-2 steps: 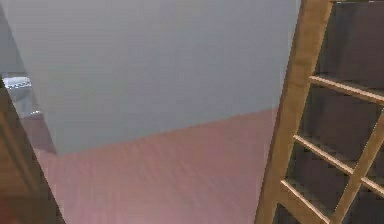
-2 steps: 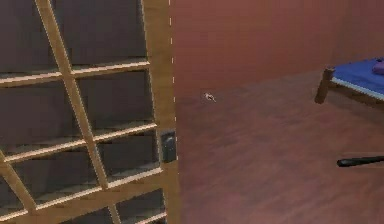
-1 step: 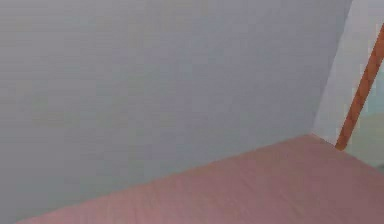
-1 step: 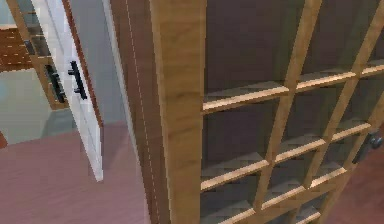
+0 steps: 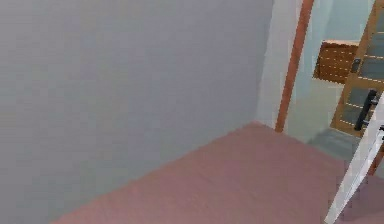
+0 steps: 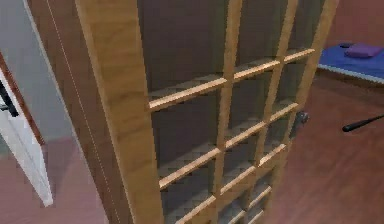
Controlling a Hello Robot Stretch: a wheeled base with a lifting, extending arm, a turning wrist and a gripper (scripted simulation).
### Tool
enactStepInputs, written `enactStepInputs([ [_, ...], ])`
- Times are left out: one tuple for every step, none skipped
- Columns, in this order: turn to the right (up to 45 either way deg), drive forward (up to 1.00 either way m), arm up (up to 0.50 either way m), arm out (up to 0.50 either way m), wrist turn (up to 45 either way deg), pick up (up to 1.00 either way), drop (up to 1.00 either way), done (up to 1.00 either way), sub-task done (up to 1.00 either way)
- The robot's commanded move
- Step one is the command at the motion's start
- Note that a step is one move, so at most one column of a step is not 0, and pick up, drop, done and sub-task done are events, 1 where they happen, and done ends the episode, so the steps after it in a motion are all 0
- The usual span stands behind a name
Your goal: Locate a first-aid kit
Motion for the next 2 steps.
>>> enactStepInputs([
  [0.0, 0.3, 0.0, 0.0, 0.0, 0.0, 0.0, 0.0, 0.0],
  [33.0, 0.0, 0.0, 0.0, 0.0, 0.0, 0.0, 0.0, 0.0],
])
